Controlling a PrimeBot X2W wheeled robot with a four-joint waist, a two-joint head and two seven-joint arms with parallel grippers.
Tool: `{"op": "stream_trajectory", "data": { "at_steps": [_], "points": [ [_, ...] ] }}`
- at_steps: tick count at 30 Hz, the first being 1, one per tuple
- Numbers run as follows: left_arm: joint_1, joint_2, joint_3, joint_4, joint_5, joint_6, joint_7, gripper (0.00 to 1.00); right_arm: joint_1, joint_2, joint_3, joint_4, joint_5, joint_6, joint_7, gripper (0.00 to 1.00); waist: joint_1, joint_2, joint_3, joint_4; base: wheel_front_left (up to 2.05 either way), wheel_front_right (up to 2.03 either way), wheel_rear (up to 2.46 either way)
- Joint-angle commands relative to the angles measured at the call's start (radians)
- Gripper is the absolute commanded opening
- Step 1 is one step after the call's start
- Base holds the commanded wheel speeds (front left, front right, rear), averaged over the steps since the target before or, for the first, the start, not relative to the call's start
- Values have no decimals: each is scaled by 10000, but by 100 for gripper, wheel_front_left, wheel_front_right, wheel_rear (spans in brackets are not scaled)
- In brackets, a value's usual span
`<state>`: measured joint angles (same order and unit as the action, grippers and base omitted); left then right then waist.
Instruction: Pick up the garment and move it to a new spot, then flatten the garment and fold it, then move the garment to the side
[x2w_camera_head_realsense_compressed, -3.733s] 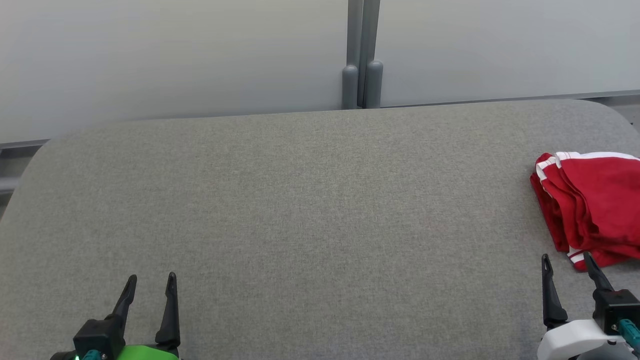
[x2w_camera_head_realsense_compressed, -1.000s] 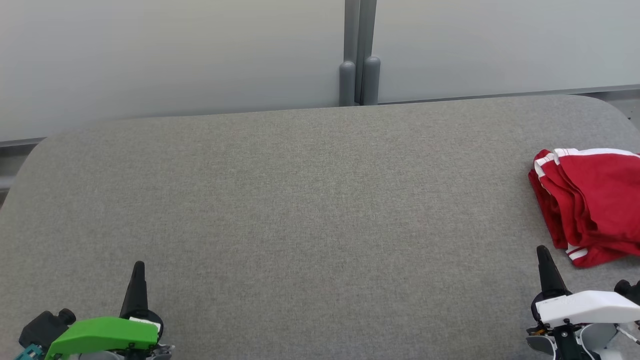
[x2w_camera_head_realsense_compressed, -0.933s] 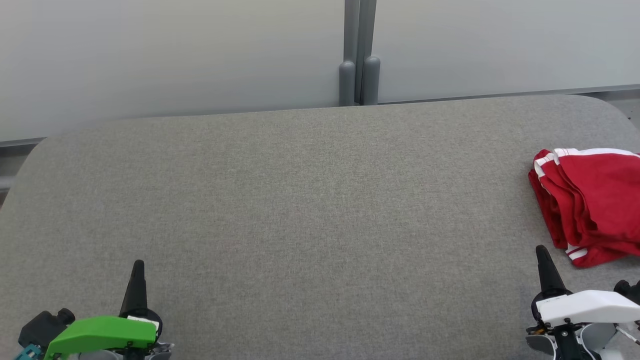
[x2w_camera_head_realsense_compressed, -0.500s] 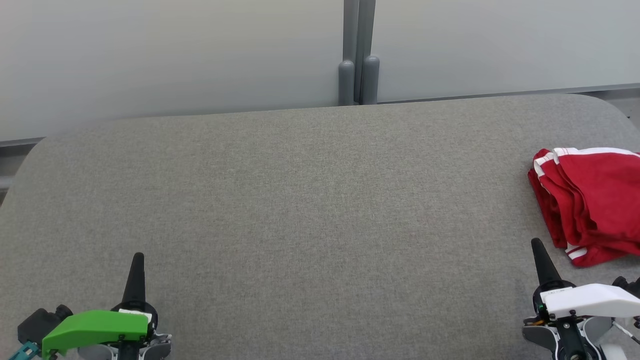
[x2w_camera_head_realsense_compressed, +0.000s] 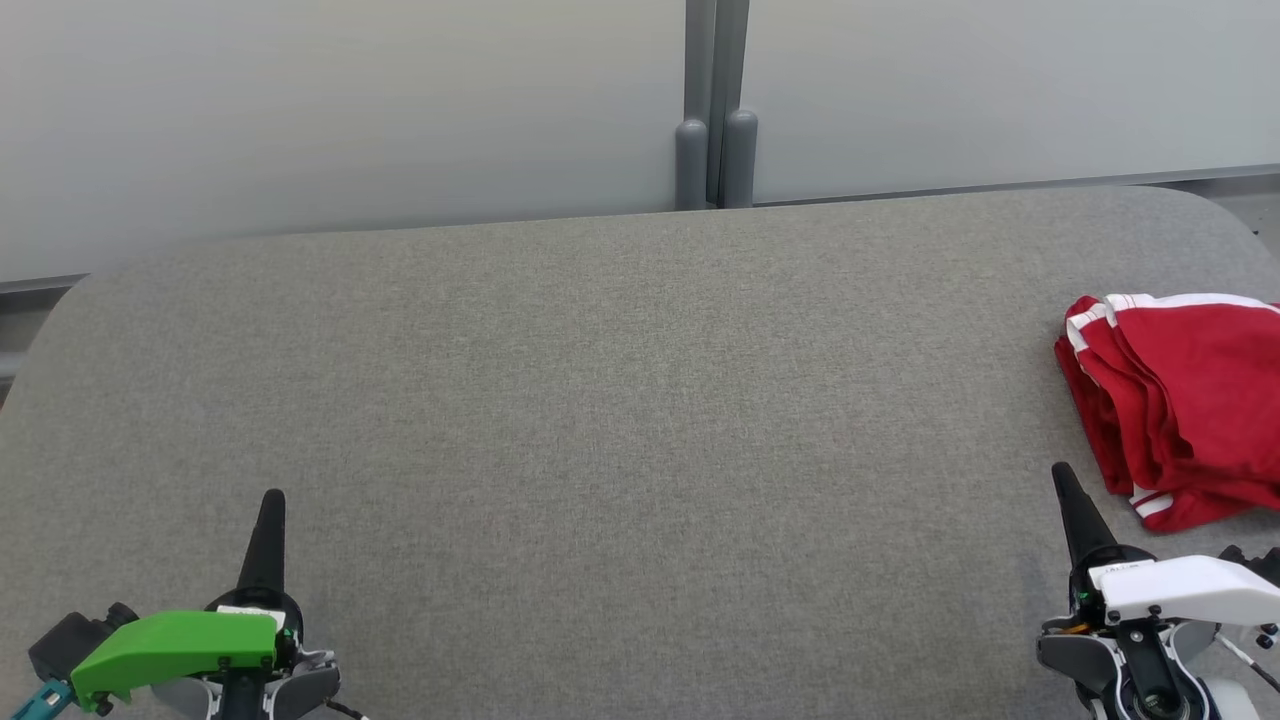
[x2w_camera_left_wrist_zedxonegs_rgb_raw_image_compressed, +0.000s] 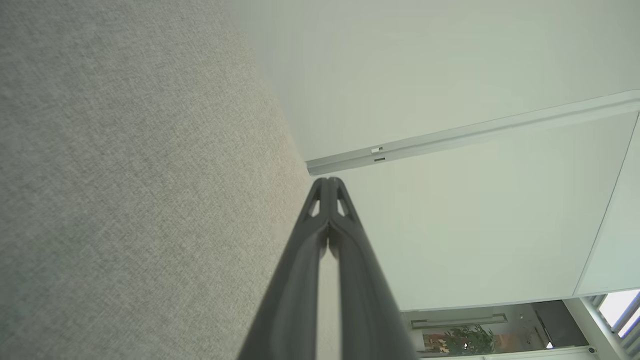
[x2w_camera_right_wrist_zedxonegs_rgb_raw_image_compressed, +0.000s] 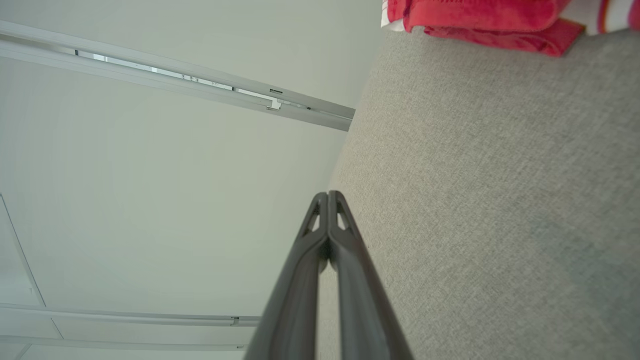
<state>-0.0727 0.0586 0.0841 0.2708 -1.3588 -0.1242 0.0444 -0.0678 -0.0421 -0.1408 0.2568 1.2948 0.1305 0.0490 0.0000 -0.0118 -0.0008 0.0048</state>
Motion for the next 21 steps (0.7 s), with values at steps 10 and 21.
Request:
{"op": "stream_trajectory", "data": {
  "at_steps": [10, 21],
  "points": [
    [-311, -16, 121, -112, -898, -77, 267, 0, -283, -82, 88, -88, 1127, 5, 259, 0, 0, 95, 12, -14, 0, 0, 0],
    [-413, -51, 208, -159, -1701, -77, 474, 0, -391, -95, 151, -87, 2115, 5, 471, 0, 0, 105, 24, -29, 0, 0, 0]
  ]
}}
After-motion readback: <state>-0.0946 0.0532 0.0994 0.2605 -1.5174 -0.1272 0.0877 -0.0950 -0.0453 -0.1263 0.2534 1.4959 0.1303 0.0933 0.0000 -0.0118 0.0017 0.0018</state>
